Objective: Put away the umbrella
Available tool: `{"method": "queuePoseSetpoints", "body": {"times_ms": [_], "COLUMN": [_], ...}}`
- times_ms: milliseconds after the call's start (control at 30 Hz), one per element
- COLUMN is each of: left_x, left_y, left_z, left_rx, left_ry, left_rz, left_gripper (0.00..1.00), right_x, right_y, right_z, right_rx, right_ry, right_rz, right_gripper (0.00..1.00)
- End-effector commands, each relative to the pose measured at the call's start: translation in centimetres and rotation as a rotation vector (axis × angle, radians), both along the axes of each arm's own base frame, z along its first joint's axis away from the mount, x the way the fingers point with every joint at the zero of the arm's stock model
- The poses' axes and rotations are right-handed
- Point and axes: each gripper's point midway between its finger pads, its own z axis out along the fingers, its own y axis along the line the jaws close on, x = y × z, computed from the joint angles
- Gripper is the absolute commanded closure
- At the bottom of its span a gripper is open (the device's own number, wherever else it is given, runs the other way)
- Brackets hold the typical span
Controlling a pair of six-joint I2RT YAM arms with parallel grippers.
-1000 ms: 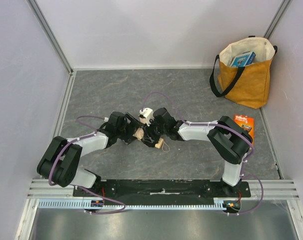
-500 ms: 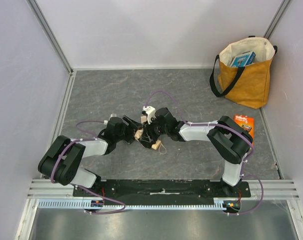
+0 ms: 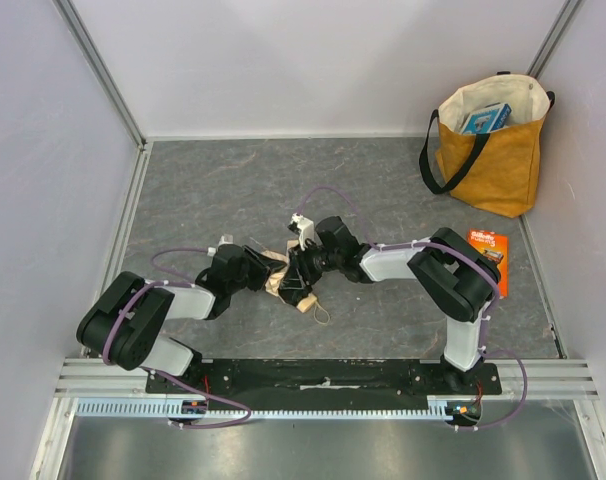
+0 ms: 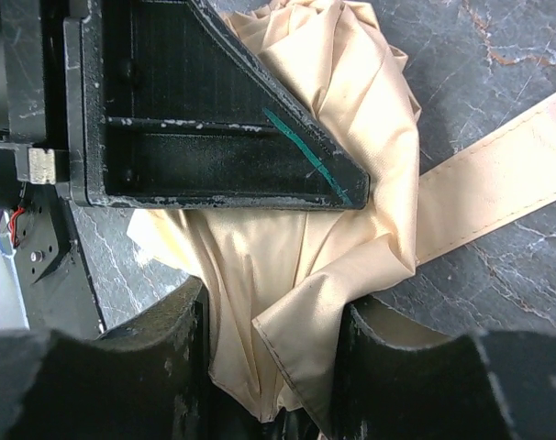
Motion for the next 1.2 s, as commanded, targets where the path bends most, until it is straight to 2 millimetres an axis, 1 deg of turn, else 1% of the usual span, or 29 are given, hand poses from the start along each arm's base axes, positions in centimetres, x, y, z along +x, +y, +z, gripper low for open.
{"method": "queuePoseSetpoints", "body": {"times_ms": [0, 33, 67, 133, 167, 200, 267, 333, 367, 400, 500, 567, 600, 767, 900, 933, 1000, 1067, 1167], "left_x": [-1.3, -1.4, -1.6, -1.9, -2.0, -2.2, -2.4, -2.3, -2.5, -2.5, -2.4, -2.4, -2.4, -3.0, -3.3, -3.3, -3.0, -2.7, -2.7], "left_y": [1.4, 1.2, 1.0, 0.8, 0.7, 0.7, 0.5, 0.2, 0.2, 0.2, 0.2, 0.0, 0.0, 0.0, -0.5, -0.8, -1.2, -1.2, -1.5], "left_z": [-2.1, -2.0, -2.0, -2.0, -2.1, -2.2, -2.3, -2.2, -2.6, -2.6, -2.5, -2.5, -2.6, -3.5, -4.0, -3.9, -3.3, -2.6, -1.2], "left_rx": [0.086, 0.076, 0.067, 0.045, 0.036, 0.025, 0.019, 0.015, 0.022, 0.029, 0.031, 0.044, 0.05, 0.043, 0.022, 0.005, -0.011, -0.012, -0.042], "left_ry": [0.024, 0.032, 0.038, 0.056, 0.07, 0.091, 0.13, 0.16, 0.201, 0.222, 0.256, 0.283, 0.3, 0.366, 0.418, 0.428, 0.408, 0.379, 0.356], "left_rz": [-0.018, -0.02, -0.027, -0.031, -0.033, -0.024, -0.022, -0.026, -0.018, -0.017, -0.003, -0.014, -0.015, -0.015, -0.031, -0.039, -0.062, -0.068, -0.083], "left_gripper": [0.98, 0.98, 0.98, 0.98, 0.98, 0.98, 0.98, 0.98, 0.98, 0.98, 0.98, 0.98, 0.98, 0.98, 0.98, 0.98, 0.98, 0.98, 0.98], "right_x": [0.9, 1.0, 1.1, 1.2, 1.0, 0.8, 0.2, -0.6, -0.7, -1.3, -2.3, -2.6, -2.5, -3.3, -3.6, -3.2, -3.5, -3.5, -3.4], "right_y": [0.9, 0.6, 0.4, 0.1, 0.1, 0.2, 0.7, 1.7, 2.3, 2.5, 3.6, 4.0, 4.0, 4.7, 4.7, 4.4, 4.0, 3.7, 3.3], "right_z": [3.5, 3.3, 3.2, 3.5, 3.8, 4.1, 4.5, 4.9, 5.2, 4.9, 4.9, 4.4, 4.2, 3.5, 1.7, 1.2, 0.1, -1.0, -1.8], "right_rx": [0.042, 0.012, -0.015, -0.046, -0.065, -0.082, -0.126, -0.159, -0.172, -0.205, -0.245, -0.276, -0.298, -0.405, -0.462, -0.492, -0.512, -0.531, -0.561], "right_ry": [-0.064, -0.073, -0.083, -0.124, -0.155, -0.192, -0.278, -0.364, -0.411, -0.432, -0.521, -0.555, -0.578, -0.708, -0.711, -0.718, -0.707, -0.695, -0.693], "right_rz": [0.046, 0.053, 0.051, 0.063, 0.073, 0.093, 0.138, 0.187, 0.195, 0.213, 0.246, 0.266, 0.263, 0.33, 0.374, 0.363, 0.378, 0.39, 0.392], "right_gripper": [0.89, 0.8, 0.76, 0.64, 0.54, 0.49, 0.43, 0.42, 0.42, 0.42, 0.39, 0.39, 0.38, 0.31, 0.29, 0.29, 0.29, 0.28, 0.3]}}
